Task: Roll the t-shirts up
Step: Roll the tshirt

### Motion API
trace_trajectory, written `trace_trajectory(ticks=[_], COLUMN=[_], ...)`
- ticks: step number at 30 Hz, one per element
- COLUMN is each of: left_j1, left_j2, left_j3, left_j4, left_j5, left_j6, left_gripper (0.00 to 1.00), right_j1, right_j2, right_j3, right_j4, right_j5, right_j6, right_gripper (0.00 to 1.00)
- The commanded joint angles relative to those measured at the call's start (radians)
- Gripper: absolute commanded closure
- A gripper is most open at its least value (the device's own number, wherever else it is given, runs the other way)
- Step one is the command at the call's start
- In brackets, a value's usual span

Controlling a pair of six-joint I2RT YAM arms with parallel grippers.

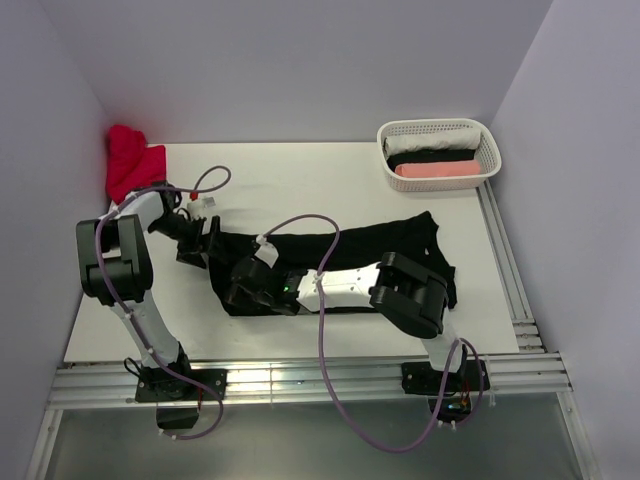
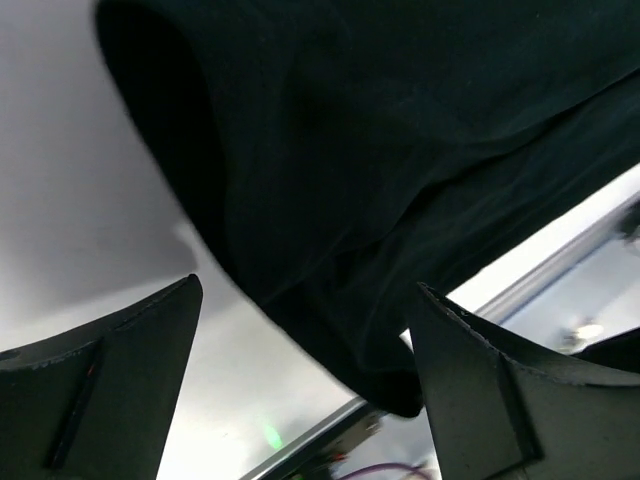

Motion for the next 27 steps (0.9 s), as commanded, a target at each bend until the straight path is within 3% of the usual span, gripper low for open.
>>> trace_trajectory(ticks=[1, 8, 19, 22, 27], left_j1=[0.009, 0.041, 0.091, 0.092, 0.094], left_j2=[-0.003, -0.012, 0.028, 0.046, 0.078], left_j3=[-0.045, -0.091, -0.118, -0.111, -0.102], left_j4=[0.088, 0.172, 0.235, 0.256, 0.273], left_j5=[0.096, 0.110, 0.107, 0.103, 0.112], left_j6=[-0.077, -0.206, -0.289, -0.306, -0.332], left_gripper=[0.10, 0.18, 0.26, 0.31, 0.46], right_j1=[0.003, 0.001, 0.003, 0.003, 0.004], right_j2=[0.025, 0.023, 0.069, 0.082, 0.083], right_j3=[0.050, 0.053, 0.097, 0.117, 0.119], right_j4=[-0.006, -0.012, -0.019, -0.029, -0.033], right_j5=[0.014, 0.017, -0.001, -0.004, -0.003], right_j6=[-0.018, -0.022, -0.038, -0.042, -0.042], right_gripper=[1.00, 1.00, 1.00, 1.00, 1.00])
